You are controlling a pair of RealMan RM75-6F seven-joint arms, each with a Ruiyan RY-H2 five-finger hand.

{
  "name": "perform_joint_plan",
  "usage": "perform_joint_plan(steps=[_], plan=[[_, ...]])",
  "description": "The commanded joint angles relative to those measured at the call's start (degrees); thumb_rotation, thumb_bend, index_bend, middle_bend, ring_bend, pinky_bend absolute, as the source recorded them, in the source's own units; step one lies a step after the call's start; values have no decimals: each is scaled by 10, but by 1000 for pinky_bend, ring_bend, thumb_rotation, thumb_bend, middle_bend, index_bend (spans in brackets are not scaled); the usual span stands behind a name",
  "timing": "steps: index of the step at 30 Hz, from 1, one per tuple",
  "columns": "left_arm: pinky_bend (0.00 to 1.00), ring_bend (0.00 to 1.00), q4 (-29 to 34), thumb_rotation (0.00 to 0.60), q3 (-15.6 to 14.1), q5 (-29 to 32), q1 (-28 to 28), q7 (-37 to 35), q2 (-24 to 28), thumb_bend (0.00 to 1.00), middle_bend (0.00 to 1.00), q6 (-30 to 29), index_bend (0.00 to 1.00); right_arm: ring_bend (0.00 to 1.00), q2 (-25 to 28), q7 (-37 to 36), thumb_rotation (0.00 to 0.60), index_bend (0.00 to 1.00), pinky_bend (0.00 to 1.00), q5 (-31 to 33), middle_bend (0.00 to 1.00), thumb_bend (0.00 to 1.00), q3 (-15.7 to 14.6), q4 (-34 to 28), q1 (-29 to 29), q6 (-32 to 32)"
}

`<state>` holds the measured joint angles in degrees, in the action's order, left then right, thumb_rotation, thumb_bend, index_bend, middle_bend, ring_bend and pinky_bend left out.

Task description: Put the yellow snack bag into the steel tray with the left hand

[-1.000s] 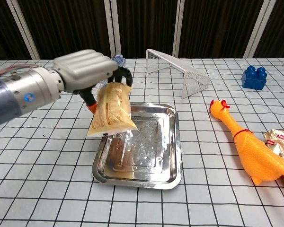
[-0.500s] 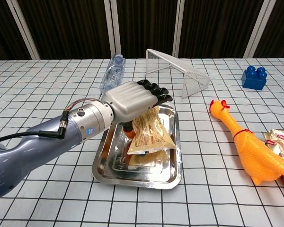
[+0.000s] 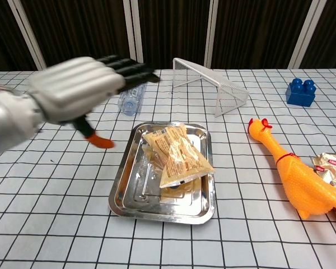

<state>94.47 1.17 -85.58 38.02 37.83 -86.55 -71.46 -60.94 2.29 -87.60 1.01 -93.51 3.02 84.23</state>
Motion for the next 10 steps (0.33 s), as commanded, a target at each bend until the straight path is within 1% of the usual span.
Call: perform_joint_plan(steps=[1,3,4,5,7,10], plan=[[0,0,56,600,-115,-36,-182,-6,125,0,0,-203,0,0,-2,8,600,0,0,-10,0,329,-4,-6,-7,13],[0,0,27,600,-128,-41,-234,-47,128,0,0,-264,0,0,-4,15,600,0,0,-18,0,329,-5,-11,-11,23],[0,0,3,600,-128,-35,-258,-67,122,0,0,-289,0,0,-4,18,600,0,0,-22,0,329,-7,-13,-13,28],[0,0,-21,600,-126,-26,-277,-78,114,0,0,-301,0,0,-5,22,600,0,0,-29,0,329,-9,-16,-17,36],[0,0,-41,600,-123,-24,-285,-80,112,0,0,-299,0,0,-7,27,600,0,0,-40,0,329,-12,-18,-21,46],[0,0,-39,600,-113,-20,-294,-95,114,0,0,-296,0,0,-10,34,600,0,0,-53,0,328,-18,-18,-25,53]])
